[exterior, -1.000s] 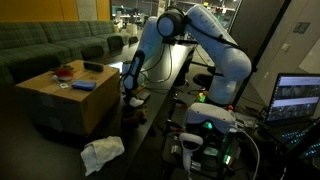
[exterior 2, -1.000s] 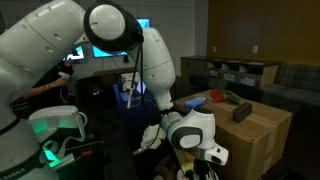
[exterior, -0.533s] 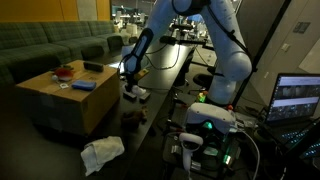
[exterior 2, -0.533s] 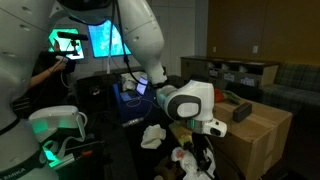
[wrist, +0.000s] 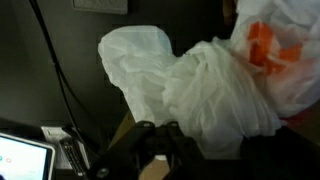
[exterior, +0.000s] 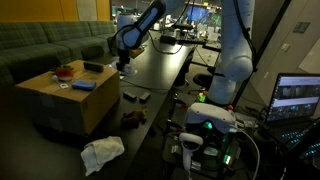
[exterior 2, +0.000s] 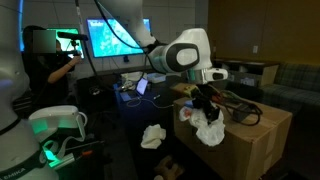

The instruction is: Swap the things on the table with the things on the box

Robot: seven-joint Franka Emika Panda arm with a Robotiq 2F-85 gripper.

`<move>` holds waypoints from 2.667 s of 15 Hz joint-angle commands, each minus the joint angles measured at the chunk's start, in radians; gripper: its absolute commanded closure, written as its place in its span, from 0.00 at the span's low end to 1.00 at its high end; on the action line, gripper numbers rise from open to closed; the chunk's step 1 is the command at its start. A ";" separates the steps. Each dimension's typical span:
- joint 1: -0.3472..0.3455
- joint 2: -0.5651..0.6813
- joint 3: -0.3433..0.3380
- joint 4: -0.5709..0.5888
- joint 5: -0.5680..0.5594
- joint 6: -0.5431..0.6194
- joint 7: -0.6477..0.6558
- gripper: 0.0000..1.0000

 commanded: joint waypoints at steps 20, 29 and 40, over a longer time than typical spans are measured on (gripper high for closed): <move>0.047 0.326 0.182 0.460 0.057 0.013 -0.168 0.87; 0.058 0.313 0.174 0.516 0.056 0.030 -0.170 0.13; -0.015 0.298 0.127 0.553 0.067 0.033 -0.172 0.00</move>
